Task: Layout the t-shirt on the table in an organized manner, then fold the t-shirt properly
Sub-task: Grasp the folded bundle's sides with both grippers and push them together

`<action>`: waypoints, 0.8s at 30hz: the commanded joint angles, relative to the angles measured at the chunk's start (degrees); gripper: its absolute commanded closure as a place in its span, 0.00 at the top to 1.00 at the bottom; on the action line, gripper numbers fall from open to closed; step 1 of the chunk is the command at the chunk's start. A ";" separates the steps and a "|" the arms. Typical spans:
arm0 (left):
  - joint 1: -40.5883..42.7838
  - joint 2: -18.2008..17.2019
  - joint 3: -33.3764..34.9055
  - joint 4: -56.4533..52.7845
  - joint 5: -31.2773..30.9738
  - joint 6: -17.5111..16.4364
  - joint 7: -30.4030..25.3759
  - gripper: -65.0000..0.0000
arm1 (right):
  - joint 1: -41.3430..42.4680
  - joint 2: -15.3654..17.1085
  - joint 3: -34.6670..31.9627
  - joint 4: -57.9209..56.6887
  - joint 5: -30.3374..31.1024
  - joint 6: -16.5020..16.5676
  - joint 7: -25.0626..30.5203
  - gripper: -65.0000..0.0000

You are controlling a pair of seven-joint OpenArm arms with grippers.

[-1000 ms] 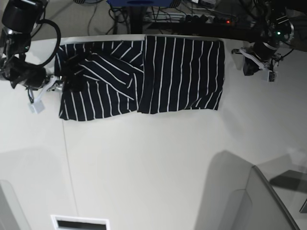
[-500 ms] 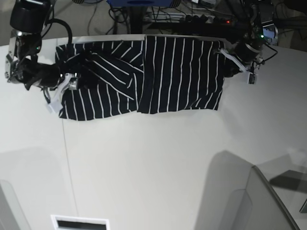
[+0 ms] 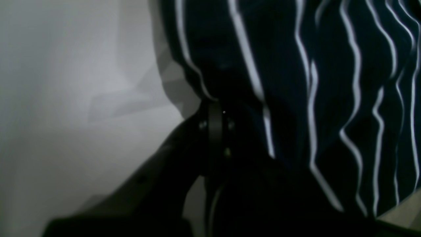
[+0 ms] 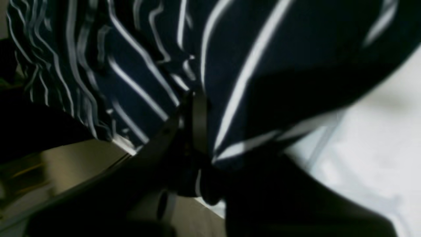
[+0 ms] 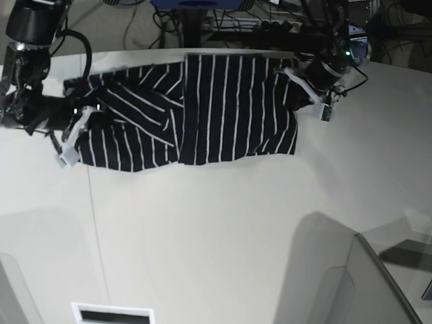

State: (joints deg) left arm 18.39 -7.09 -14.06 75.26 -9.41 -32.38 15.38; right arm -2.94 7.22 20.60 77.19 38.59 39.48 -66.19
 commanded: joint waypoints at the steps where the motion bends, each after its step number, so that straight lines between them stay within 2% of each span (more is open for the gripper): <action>1: -0.06 0.28 0.48 0.82 -0.30 -0.28 -0.30 0.00 | 0.35 0.20 0.10 2.86 1.28 0.52 -0.49 0.01; 8: -3.14 2.48 4.09 0.82 -0.22 -0.28 -0.21 0.00 | 0.17 0.56 -7.11 12.17 1.28 0.52 -2.16 0.01; 14: -6.13 2.57 8.83 0.65 -0.22 -0.10 0.14 0.00 | 0.35 0.64 -14.93 17.89 1.28 -8.76 -2.16 0.01; 16: -6.83 2.57 10.24 0.47 -0.13 1.74 0.14 0.00 | 0.61 0.56 -17.57 19.38 1.28 -12.10 -2.16 0.01; 20: -7.10 2.04 13.93 0.56 -0.13 5.17 0.14 0.00 | 1.84 0.38 -22.75 20.97 1.28 -16.41 -1.81 0.01; 24: -7.62 2.13 15.43 0.30 -0.13 5.17 0.14 0.00 | 3.95 0.12 -27.41 20.79 1.54 -20.98 -1.72 0.01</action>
State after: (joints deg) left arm 11.27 -5.04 1.34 74.81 -8.82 -26.83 16.71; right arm 0.01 7.22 -6.79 97.06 38.72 18.50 -68.79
